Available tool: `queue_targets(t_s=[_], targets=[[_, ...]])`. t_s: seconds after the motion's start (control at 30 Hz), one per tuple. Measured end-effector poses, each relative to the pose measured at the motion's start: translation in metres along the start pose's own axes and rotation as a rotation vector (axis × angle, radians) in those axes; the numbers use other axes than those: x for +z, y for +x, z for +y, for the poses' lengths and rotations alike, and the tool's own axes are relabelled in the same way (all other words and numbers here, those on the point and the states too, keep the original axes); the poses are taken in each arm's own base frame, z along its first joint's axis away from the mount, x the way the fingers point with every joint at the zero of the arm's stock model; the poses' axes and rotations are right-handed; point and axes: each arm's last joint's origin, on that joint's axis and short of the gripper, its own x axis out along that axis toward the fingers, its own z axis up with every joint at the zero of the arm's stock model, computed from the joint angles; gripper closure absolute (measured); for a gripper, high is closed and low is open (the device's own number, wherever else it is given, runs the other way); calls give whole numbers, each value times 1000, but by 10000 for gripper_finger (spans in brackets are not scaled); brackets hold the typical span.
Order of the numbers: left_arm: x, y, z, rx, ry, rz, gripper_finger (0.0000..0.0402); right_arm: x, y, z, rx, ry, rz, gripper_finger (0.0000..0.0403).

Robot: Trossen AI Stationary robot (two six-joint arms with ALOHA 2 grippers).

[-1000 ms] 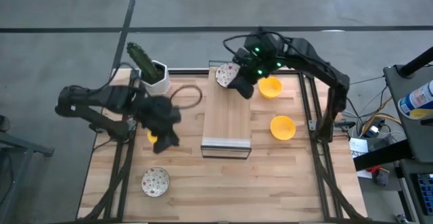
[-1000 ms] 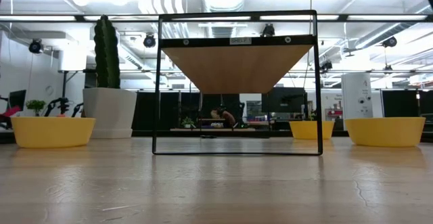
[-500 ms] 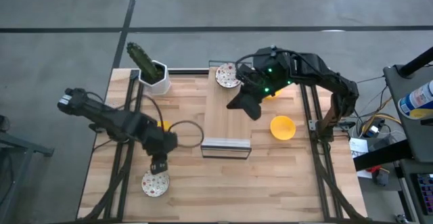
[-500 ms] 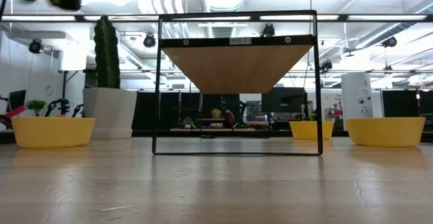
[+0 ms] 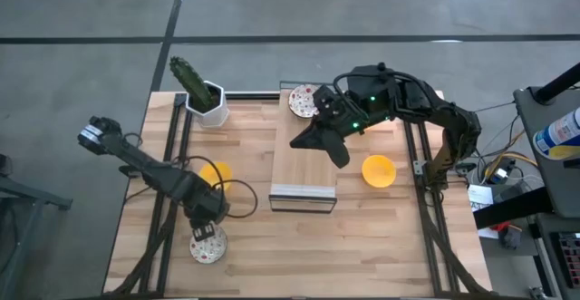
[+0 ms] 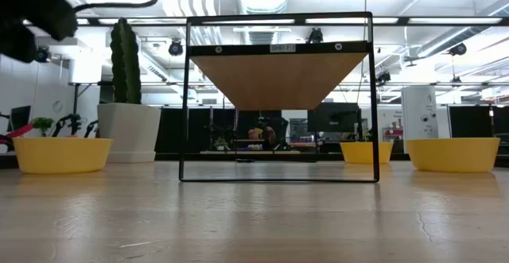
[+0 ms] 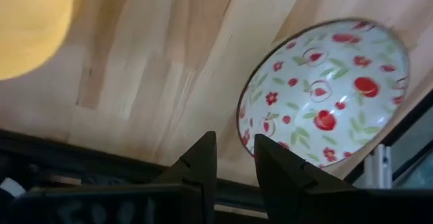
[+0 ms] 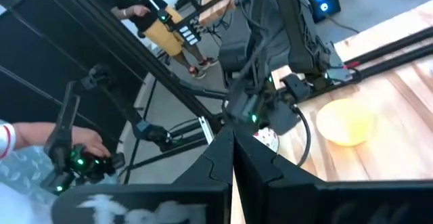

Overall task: Pick & Place Mini bowls
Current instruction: Stack the white bowl on top of the other white bowls on the shelf

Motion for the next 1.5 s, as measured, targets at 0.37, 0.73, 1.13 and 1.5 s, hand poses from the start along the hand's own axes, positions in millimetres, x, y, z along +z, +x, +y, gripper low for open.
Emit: queue_targets(t_s=[0.37,0.73,1.13,1.5], targets=[[4,22,0,-66,-5,-33,310,2,1,3,10,-6,-29,394],[6,23,-2,-73,-4,-67,310,-2,3,8,3,-14,-33,394],[6,44,7,-56,-19,-55,310,-2,3,8,1,-14,-37,394],[10,54,5,-151,-55,-68,310,-1,3,8,-10,-17,-43,394]])
